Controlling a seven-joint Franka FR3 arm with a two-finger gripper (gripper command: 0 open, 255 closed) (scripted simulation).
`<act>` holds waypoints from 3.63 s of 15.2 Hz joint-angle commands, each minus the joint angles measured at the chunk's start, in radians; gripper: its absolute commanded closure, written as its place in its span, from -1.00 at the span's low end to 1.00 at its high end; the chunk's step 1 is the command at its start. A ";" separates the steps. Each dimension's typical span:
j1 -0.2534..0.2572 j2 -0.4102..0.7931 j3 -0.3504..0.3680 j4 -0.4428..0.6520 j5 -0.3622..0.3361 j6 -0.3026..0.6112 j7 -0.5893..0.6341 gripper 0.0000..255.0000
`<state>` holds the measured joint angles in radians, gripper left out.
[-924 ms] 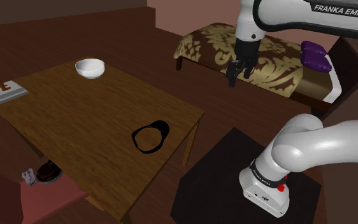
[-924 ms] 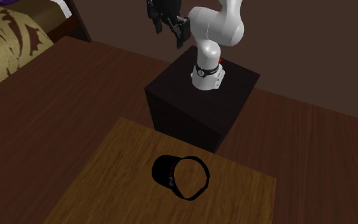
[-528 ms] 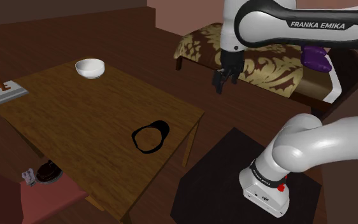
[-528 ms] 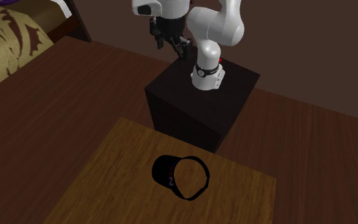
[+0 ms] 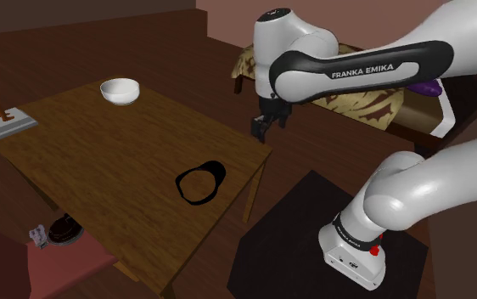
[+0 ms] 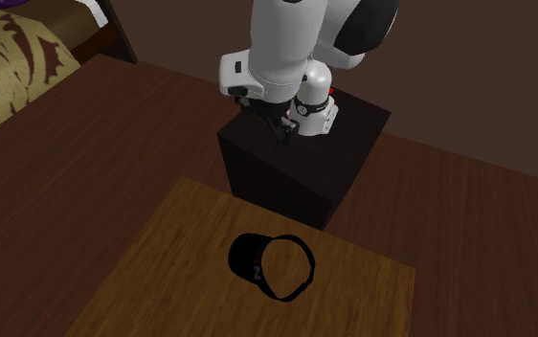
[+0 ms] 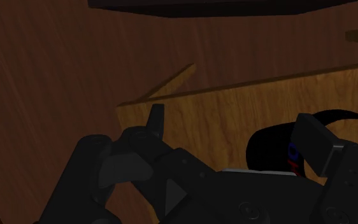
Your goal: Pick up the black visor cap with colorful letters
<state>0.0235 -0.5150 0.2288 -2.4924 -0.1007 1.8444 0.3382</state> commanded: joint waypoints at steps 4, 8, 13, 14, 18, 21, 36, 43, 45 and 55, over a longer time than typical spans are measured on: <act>-0.006 0.186 0.087 0.034 -0.065 0.140 0.123 -1.00; -0.015 0.351 0.147 0.090 -0.159 0.221 0.242 -1.00; -0.007 0.575 0.190 0.197 -0.324 0.272 0.409 -1.00; 0.001 0.621 0.191 0.223 -0.359 0.275 0.442 -1.00; 0.047 0.802 0.178 0.342 -0.492 0.271 0.556 -1.00; 0.077 0.888 0.160 0.398 -0.548 0.271 0.602 -1.00; 0.091 0.958 0.137 0.402 -0.598 0.320 0.651 1.00; 0.083 0.915 0.152 0.399 -0.567 0.290 0.622 1.00; 0.079 0.894 0.158 0.398 -0.552 0.275 0.607 1.00; 0.064 0.801 0.183 0.406 -0.486 0.202 0.537 1.00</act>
<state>0.0885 0.2917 0.4109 -2.0877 -0.5903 2.0513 0.8809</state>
